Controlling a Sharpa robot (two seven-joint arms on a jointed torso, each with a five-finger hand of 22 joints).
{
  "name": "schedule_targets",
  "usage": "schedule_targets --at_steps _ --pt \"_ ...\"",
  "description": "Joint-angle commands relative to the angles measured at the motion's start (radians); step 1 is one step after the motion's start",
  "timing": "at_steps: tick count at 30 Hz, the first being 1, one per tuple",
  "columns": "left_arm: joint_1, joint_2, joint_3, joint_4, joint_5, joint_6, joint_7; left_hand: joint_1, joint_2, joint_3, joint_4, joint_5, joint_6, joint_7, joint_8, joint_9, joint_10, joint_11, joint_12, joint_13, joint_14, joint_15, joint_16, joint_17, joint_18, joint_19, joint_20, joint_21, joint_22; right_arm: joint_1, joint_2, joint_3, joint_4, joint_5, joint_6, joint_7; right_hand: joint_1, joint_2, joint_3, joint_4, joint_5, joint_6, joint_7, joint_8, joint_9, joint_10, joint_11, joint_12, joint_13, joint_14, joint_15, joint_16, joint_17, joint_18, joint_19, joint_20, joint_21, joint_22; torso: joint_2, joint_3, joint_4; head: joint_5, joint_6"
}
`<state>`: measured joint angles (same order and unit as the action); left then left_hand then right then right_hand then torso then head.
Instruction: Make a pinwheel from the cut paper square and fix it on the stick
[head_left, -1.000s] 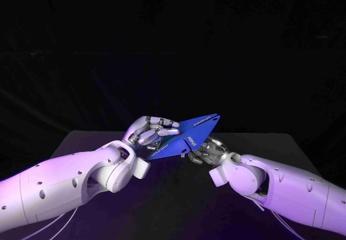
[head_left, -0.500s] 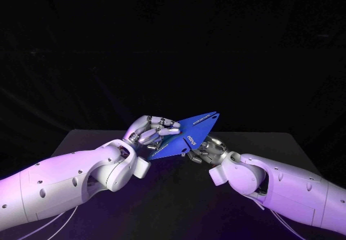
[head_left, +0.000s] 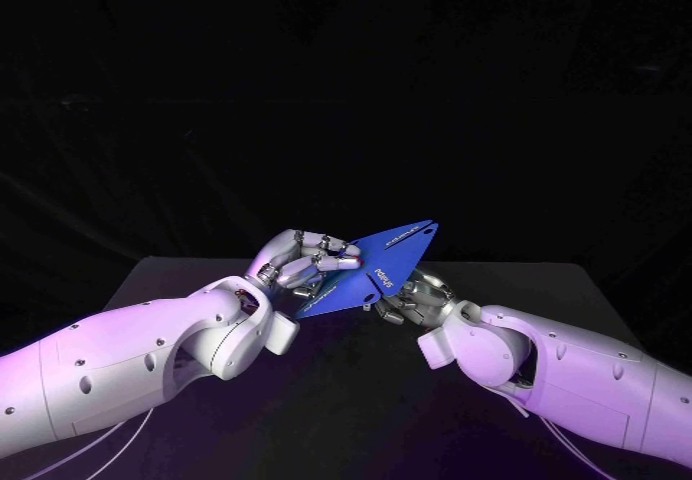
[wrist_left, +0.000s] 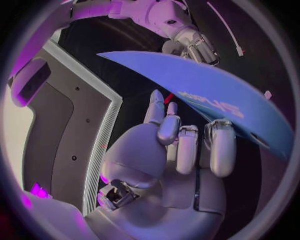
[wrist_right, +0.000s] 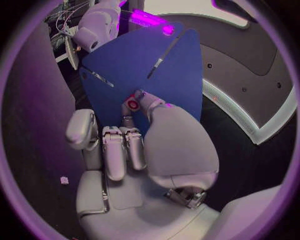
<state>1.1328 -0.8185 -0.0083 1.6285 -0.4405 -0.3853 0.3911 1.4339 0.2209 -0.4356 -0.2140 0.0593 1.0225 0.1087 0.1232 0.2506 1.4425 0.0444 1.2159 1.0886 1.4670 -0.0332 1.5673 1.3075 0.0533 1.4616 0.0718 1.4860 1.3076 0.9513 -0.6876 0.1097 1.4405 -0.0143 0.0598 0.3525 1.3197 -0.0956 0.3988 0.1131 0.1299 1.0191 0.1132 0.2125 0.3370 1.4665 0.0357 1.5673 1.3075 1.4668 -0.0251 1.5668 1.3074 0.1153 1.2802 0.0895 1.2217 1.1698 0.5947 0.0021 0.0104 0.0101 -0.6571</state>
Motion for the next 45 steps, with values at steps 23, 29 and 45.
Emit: schedule_targets --at_steps 23,29,45 --pt "0.001 -0.002 0.001 0.001 -0.031 0.015 -0.002 0.007 0.035 -0.026 -0.033 -0.007 0.035 -0.006 0.011 -0.001 0.086 -0.027 0.299 0.397 0.104 -0.005 0.004 0.263 -0.017 0.022 0.001 0.008 0.089 -0.001 0.009 0.0 -0.003 -0.007 0.018 0.002 -0.002 0.008 0.005 -0.003 0.003 0.01 -0.002 0.01 0.033 0.104 0.005 0.003 0.263 0.104 0.008 0.004 0.263 -0.008 -0.008 0.003 -0.006 -0.003 0.0 -0.0001 0.0001 0.004 -0.007" --pt "0.001 -0.001 0.001 0.001 -0.031 0.014 -0.002 0.007 0.045 -0.026 -0.041 -0.008 0.043 -0.009 0.013 -0.002 0.089 -0.03 0.303 0.404 0.104 -0.008 0.004 0.263 -0.017 0.022 -0.001 0.009 0.091 -0.001 0.01 0.0 -0.003 -0.008 0.018 0.002 -0.002 0.008 0.005 -0.003 0.003 0.01 -0.002 0.01 0.033 0.104 0.005 0.003 0.263 0.104 0.008 0.004 0.263 -0.008 -0.008 0.003 -0.006 -0.003 0.0 -0.0001 -0.0002 0.005 -0.008" --pt "0.001 -0.002 0.001 0.0 -0.031 0.018 -0.01 0.016 0.064 -0.023 -0.061 -0.009 0.057 -0.013 0.015 -0.002 0.094 -0.033 0.311 0.416 0.104 -0.011 0.004 0.263 -0.018 0.022 -0.004 0.011 0.095 -0.001 0.013 0.0 -0.001 -0.008 0.019 0.001 -0.005 0.009 0.006 -0.007 0.002 0.012 -0.003 0.012 0.036 0.104 0.004 0.003 0.263 0.104 0.008 0.004 0.263 -0.008 -0.01 0.003 -0.006 -0.004 0.0 0.0001 0.0003 0.007 -0.012"
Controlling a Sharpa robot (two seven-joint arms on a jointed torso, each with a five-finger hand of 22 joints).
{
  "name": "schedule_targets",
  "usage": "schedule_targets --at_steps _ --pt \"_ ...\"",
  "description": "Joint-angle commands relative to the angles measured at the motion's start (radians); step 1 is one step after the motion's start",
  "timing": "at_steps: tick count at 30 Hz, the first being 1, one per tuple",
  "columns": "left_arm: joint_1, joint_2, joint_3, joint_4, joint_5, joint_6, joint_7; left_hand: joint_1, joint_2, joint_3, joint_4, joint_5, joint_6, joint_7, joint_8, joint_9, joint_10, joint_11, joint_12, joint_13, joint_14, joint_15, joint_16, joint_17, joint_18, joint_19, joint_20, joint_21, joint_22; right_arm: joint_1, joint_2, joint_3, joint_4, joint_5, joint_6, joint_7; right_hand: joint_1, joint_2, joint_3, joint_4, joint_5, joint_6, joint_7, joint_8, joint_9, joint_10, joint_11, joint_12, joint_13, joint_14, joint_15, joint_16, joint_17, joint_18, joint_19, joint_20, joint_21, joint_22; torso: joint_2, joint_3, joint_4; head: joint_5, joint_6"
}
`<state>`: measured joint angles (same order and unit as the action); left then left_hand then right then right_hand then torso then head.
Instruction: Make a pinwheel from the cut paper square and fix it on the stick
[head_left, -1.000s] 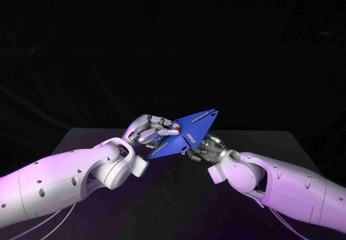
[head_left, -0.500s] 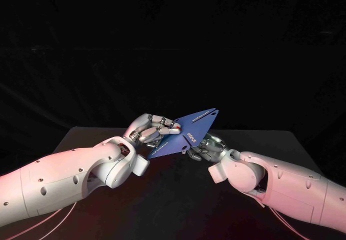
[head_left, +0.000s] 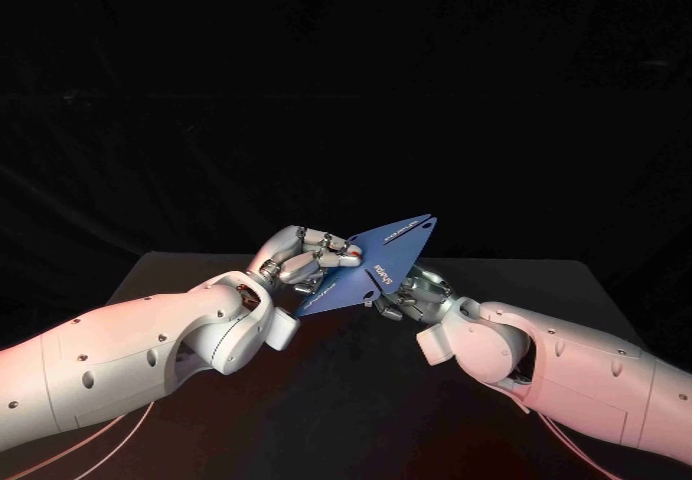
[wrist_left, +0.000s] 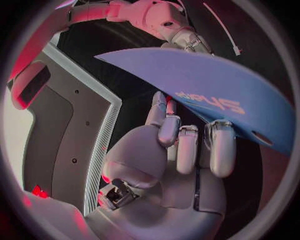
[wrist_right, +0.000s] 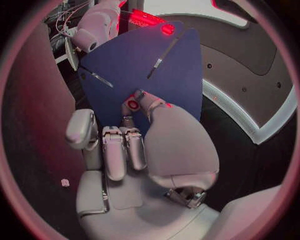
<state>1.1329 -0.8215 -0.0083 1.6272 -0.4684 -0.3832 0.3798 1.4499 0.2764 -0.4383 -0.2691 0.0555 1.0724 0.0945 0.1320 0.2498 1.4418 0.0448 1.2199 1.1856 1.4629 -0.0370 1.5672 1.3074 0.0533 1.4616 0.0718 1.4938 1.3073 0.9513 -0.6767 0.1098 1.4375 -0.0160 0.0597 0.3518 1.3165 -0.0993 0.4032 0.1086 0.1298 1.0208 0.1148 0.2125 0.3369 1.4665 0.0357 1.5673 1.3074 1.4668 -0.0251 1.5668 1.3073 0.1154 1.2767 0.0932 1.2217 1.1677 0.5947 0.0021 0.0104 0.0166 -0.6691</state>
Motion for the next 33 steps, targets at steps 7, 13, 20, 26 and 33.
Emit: schedule_targets --at_steps 7,13,20,26,33 --pt "0.001 0.001 0.001 0.002 -0.003 0.018 -0.001 0.001 0.009 -0.02 -0.007 -0.006 0.007 0.001 0.006 -0.001 0.096 -0.033 0.308 0.321 0.108 -0.007 0.004 0.263 -0.018 0.022 -0.004 0.003 0.095 -0.001 0.005 0.0 0.002 -0.007 0.021 0.002 -0.002 0.013 0.001 -0.003 0.002 0.01 -0.004 0.012 0.036 0.104 0.004 0.003 0.263 0.104 0.008 0.004 0.263 -0.008 -0.006 -0.001 -0.006 -0.002 0.0 -0.0003 0.0003 0.001 -0.002" --pt "0.001 0.001 0.001 0.002 -0.003 0.02 -0.002 0.001 0.011 -0.02 -0.008 -0.006 0.008 0.001 0.007 -0.001 0.096 -0.033 0.308 0.321 0.108 -0.007 0.004 0.263 -0.018 0.023 -0.005 0.004 0.097 -0.001 0.006 0.0 0.001 -0.007 0.021 0.002 -0.002 0.013 0.001 -0.003 0.002 0.01 -0.004 0.012 0.036 0.104 0.004 0.003 0.263 0.104 0.008 0.004 0.263 -0.008 -0.006 -0.001 -0.006 -0.002 0.0 -0.0004 0.0007 0.002 -0.004" --pt "0.001 0.001 0.001 0.002 -0.003 0.018 -0.002 0.008 0.018 -0.01 -0.015 -0.006 0.025 -0.003 0.012 0.0 0.099 -0.035 0.312 0.328 0.108 -0.009 0.004 0.263 -0.018 0.023 -0.006 0.005 0.099 -0.001 0.007 0.0 0.002 -0.007 0.022 0.001 -0.002 0.013 0.001 -0.003 0.002 0.01 -0.004 0.012 0.036 0.104 0.004 0.003 0.263 0.104 0.008 0.004 0.263 -0.008 -0.006 -0.001 -0.006 -0.002 0.0 -0.0002 0.0003 0.003 -0.006" --pt "0.001 0.0 0.001 0.001 -0.001 0.01 -0.002 0.019 0.02 0.035 -0.012 -0.007 0.062 -0.012 0.023 0.003 0.1 -0.042 0.314 0.332 0.108 -0.014 0.004 0.263 -0.018 0.023 -0.01 0.006 0.102 -0.001 0.009 0.0 0.002 -0.008 0.025 0.001 -0.002 0.013 0.001 -0.003 0.002 0.01 -0.004 0.012 0.036 0.104 0.004 0.003 0.263 0.104 0.008 0.004 0.263 -0.008 -0.006 -0.001 -0.006 -0.002 0.0 0.0 0.0003 0.003 -0.006" --pt "0.001 0.0 0.001 0.001 0.004 0.0 -0.001 0.025 0.019 0.088 -0.013 -0.007 0.111 -0.027 0.042 0.013 0.097 -0.053 0.312 0.329 0.108 -0.023 0.004 0.263 -0.021 0.027 -0.019 0.011 0.114 -0.001 0.009 0.0 0.0 -0.008 0.024 0.0 -0.002 0.013 0.001 -0.003 0.002 0.01 -0.004 0.012 0.036 0.104 0.004 0.003 0.263 0.104 0.008 0.004 0.263 -0.008 -0.006 -0.001 -0.006 -0.002 0.0 -0.0001 0.0 0.004 -0.007"
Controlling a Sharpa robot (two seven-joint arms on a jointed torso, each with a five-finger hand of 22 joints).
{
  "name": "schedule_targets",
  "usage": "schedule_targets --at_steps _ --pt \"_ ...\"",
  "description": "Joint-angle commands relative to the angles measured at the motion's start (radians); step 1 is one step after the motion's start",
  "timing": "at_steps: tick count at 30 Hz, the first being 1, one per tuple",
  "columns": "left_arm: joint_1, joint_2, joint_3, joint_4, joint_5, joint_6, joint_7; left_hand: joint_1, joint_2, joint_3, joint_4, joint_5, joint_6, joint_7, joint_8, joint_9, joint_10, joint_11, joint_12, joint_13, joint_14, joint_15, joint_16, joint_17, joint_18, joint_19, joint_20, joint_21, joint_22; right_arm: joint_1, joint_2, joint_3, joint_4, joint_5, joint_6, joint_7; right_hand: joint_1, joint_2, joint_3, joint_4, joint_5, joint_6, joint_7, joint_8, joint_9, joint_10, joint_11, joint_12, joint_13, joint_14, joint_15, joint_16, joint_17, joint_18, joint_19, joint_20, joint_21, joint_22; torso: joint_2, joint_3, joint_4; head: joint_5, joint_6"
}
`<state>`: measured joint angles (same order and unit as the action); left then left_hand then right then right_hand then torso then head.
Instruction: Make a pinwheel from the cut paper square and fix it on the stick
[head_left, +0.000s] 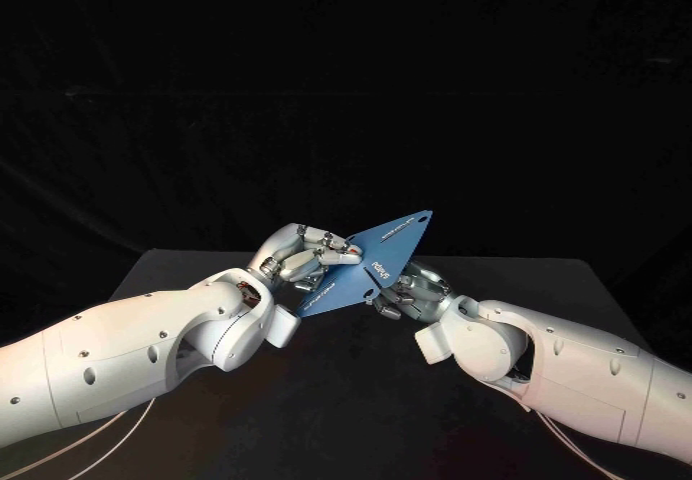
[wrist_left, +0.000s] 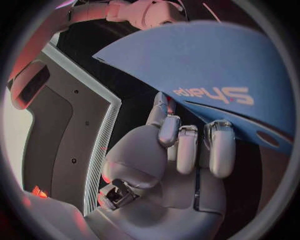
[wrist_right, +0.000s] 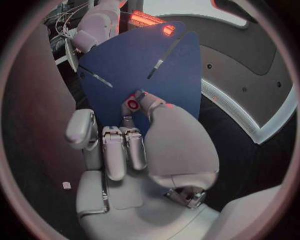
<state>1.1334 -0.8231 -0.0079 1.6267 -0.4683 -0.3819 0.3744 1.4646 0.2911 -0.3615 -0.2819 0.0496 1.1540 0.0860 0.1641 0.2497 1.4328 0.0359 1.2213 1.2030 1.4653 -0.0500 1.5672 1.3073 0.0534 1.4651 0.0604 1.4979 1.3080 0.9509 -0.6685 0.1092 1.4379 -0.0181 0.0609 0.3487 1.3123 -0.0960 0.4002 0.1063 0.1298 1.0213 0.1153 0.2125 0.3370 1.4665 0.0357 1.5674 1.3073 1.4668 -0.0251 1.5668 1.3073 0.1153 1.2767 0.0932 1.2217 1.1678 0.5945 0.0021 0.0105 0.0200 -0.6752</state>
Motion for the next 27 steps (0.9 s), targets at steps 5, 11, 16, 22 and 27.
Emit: schedule_targets --at_steps 5,11,16,22,27 --pt "0.0 0.001 0.0 0.002 0.011 -0.006 0.007 0.01 0.004 0.018 -0.001 -0.001 0.034 -0.02 0.012 0.014 0.107 -0.045 0.312 0.313 0.106 -0.011 0.004 0.264 -0.021 0.024 -0.009 0.008 0.115 0.0 0.001 0.001 -0.004 -0.008 0.021 0.003 0.003 0.009 0.004 -0.001 0.002 0.01 -0.005 0.012 0.036 0.104 0.004 0.003 0.263 0.104 0.008 0.004 0.263 -0.008 -0.006 -0.001 -0.006 -0.002 0.0 -0.0003 -0.0001 0.001 -0.002" --pt "0.0 0.001 0.0 0.002 0.019 -0.011 0.009 0.01 0.004 0.022 -0.001 -0.001 0.035 -0.02 0.013 0.015 0.106 -0.046 0.311 0.312 0.106 -0.011 0.004 0.264 -0.021 0.024 -0.009 0.009 0.116 0.0 0.001 0.001 -0.008 -0.011 0.018 0.002 -0.005 0.007 0.004 -0.007 0.001 0.007 -0.004 0.012 0.039 0.104 0.004 0.003 0.263 0.104 0.007 0.004 0.263 -0.007 -0.01 -0.001 -0.008 -0.004 0.0 -0.0003 0.0003 0.001 -0.002" --pt "0.0 0.0 0.0 0.002 0.022 -0.014 0.009 0.01 0.004 0.026 -0.002 -0.001 0.037 -0.021 0.014 0.016 0.107 -0.046 0.312 0.313 0.106 -0.012 0.004 0.264 -0.022 0.026 -0.01 0.01 0.119 0.0 0.0 0.001 -0.009 -0.012 0.016 0.002 -0.026 0.0 0.0 -0.014 0.0 -0.022 0.006 -0.004 0.037 0.104 0.012 0.003 0.263 0.104 0.013 0.004 0.263 -0.005 -0.022 0.003 -0.018 -0.015 0.0 -0.0002 0.0001 0.001 -0.003" --pt "0.0 -0.001 0.0 0.001 0.023 -0.018 0.009 0.011 0.004 0.029 -0.003 -0.001 0.038 -0.021 0.015 0.017 0.107 -0.045 0.312 0.313 0.106 -0.012 0.004 0.264 -0.023 0.028 -0.01 0.012 0.123 0.0 -0.001 0.001 -0.009 -0.01 0.014 0.003 -0.056 -0.014 -0.002 -0.028 -0.001 -0.093 0.039 -0.051 0.016 0.104 0.04 0.003 0.263 0.104 0.037 0.004 0.263 -0.001 -0.044 0.022 -0.035 -0.035 0.0 -0.0001 -0.0004 0.003 -0.004" --pt "0.0 -0.002 0.0 0.0 0.024 -0.024 0.01 0.011 0.004 0.031 -0.004 -0.001 0.038 -0.021 0.015 0.017 0.107 -0.045 0.312 0.313 0.106 -0.012 0.004 0.264 -0.023 0.028 -0.01 0.012 0.123 0.0 -0.006 0.001 -0.007 -0.01 0.018 0.001 -0.074 -0.024 -0.008 -0.041 -0.002 -0.143 0.058 -0.083 -0.003 0.104 0.058 0.003 0.263 0.104 0.054 0.004 0.263 0.003 -0.056 0.039 -0.044 -0.046 0.0 0.0001 -0.0006 0.004 -0.005"
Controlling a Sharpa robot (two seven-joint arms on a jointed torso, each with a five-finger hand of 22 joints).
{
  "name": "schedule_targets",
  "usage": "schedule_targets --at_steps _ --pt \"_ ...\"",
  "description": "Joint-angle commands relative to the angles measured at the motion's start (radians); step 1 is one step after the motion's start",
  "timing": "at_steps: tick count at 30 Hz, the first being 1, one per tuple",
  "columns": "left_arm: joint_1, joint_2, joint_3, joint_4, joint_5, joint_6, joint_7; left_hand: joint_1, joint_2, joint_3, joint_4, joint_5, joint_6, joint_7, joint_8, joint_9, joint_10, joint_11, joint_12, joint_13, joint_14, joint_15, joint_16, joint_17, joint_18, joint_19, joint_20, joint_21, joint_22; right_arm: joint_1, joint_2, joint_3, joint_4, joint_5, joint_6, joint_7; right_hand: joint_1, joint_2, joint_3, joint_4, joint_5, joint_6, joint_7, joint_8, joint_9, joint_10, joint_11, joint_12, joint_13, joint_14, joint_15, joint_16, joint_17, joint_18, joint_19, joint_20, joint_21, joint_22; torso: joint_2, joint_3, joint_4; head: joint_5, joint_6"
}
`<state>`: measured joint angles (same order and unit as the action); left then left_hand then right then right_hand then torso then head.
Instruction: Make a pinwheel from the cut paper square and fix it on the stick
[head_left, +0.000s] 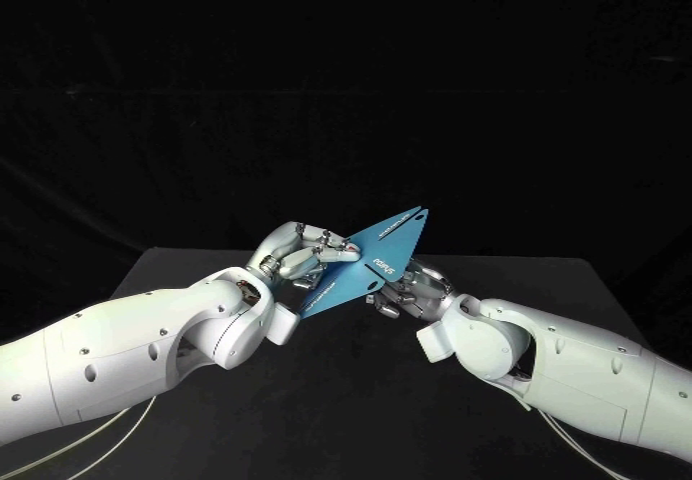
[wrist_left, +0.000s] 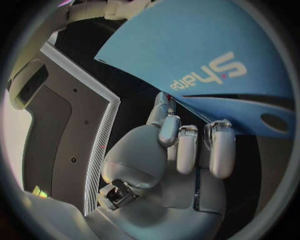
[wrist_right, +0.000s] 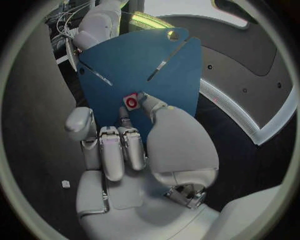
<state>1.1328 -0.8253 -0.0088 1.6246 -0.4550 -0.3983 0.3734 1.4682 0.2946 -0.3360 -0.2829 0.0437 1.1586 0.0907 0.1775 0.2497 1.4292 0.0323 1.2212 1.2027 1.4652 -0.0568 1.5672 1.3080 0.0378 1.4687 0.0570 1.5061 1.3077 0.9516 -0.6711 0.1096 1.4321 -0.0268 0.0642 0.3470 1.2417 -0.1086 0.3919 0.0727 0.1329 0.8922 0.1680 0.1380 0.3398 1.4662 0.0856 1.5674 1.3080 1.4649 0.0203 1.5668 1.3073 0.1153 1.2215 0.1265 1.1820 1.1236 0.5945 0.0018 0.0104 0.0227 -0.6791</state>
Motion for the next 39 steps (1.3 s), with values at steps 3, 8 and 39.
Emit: schedule_targets --at_steps 3,8,39 --pt "0.001 0.0 0.001 0.0 0.013 -0.011 0.011 0.008 0.0 0.006 -0.003 0.005 0.034 -0.026 0.002 0.017 0.111 -0.042 0.312 0.314 0.106 -0.005 0.004 0.263 -0.007 0.025 -0.007 0.004 0.125 -0.001 -0.008 0.0 0.001 -0.002 0.017 0.001 -0.01 -0.014 -0.005 -0.015 -0.004 -0.033 0.012 -0.02 -0.013 0.105 0.015 0.003 0.263 0.106 0.015 0.004 0.264 0.005 -0.009 0.012 -0.01 -0.01 0.0 0.0005 -0.0003 0.002 -0.002" --pt "0.001 -0.001 0.001 -0.003 0.017 -0.015 0.012 0.008 0.0 0.007 -0.003 0.005 0.034 -0.026 0.002 0.017 0.111 -0.042 0.313 0.315 0.106 -0.005 0.004 0.263 -0.008 0.025 -0.007 0.005 0.125 -0.001 -0.015 0.0 0.002 -0.004 0.02 -0.005 -0.017 -0.02 -0.017 -0.028 -0.008 -0.071 0.023 -0.039 -0.026 0.105 0.026 0.003 0.263 0.106 0.025 0.004 0.264 0.009 -0.025 0.022 -0.022 -0.025 0.0 0.0 -0.0003 0.002 -0.002" --pt "0.006 0.017 -0.012 -0.101 -0.517 0.003 0.047 0.008 -0.005 0.013 -0.007 0.005 0.039 -0.026 0.004 0.02 0.119 -0.04 0.322 0.328 0.106 -0.004 0.004 0.263 -0.013 0.04 -0.007 0.016 0.152 0.191 -0.186 -0.118 -0.193 -0.161 -0.222 0.01 -0.037 -0.012 -0.053 -0.073 -0.005 -0.03 0.009 0.026 -0.018 0.018 0.014 -0.062 0.173 0.093 0.017 -0.003 0.245 0.052 -0.182 0.019 -0.177 -0.204 -0.013 -0.0068 0.0021 -0.001 -0.025"
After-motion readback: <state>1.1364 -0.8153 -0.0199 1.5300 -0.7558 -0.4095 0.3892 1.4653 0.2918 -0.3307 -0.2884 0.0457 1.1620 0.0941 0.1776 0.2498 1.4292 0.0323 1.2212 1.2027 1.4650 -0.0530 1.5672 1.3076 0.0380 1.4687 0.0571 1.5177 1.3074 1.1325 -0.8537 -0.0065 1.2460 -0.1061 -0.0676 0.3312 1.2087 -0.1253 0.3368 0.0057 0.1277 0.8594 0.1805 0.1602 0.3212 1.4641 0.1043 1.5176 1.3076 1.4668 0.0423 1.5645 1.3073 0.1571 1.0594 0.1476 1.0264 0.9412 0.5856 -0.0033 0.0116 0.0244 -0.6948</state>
